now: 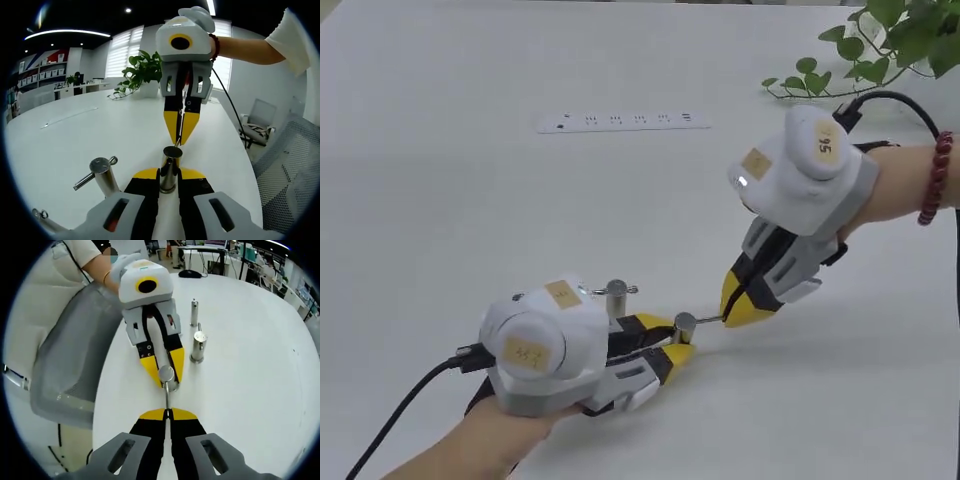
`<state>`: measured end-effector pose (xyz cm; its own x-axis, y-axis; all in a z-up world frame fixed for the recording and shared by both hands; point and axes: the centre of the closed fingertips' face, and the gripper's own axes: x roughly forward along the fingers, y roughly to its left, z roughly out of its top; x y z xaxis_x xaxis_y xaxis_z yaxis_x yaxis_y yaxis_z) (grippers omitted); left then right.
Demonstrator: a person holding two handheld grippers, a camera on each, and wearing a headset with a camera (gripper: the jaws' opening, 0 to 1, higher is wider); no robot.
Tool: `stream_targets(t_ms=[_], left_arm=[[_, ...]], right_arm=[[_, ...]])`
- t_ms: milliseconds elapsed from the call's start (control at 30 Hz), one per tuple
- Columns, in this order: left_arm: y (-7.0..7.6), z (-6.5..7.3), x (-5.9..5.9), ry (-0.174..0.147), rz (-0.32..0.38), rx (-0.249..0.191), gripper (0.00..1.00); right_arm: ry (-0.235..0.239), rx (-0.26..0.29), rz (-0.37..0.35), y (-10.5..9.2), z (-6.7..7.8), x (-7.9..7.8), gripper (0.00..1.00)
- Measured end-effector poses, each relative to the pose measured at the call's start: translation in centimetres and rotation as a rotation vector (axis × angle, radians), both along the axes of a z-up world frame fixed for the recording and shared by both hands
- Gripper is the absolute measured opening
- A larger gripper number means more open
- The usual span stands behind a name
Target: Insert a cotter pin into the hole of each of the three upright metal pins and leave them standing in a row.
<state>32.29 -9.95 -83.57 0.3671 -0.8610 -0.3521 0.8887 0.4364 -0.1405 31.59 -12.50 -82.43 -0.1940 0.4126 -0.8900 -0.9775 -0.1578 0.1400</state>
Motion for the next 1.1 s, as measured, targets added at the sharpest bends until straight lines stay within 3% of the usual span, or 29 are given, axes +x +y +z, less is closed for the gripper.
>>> stream_targets(t_ms=[300, 1000, 1067, 1100], left_arm=[[0.0, 0.0, 0.0, 0.001, -0.005, -0.001, 0.12], [0.1, -0.2, -0.1, -0.006, -0.015, 0.017, 0.12], [0.0, -0.2, -0.2, -0.005, -0.018, 0.016, 0.12], [-0.1, -0.2, -0.3, -0.006, -0.024, 0.016, 0.12]], right_arm=[[0.021, 0.047, -0.019, 0.1, 0.1, 0.5, 0.04], [0.032, 0.079, -0.024, 0.8, -0.1, -0.2, 0.03], [0.083, 0.166, -0.057, 2.8, 0.6, -0.9, 0.04], [0.057, 0.128, -0.033, 2.4, 0.2, -0.6, 0.04]])
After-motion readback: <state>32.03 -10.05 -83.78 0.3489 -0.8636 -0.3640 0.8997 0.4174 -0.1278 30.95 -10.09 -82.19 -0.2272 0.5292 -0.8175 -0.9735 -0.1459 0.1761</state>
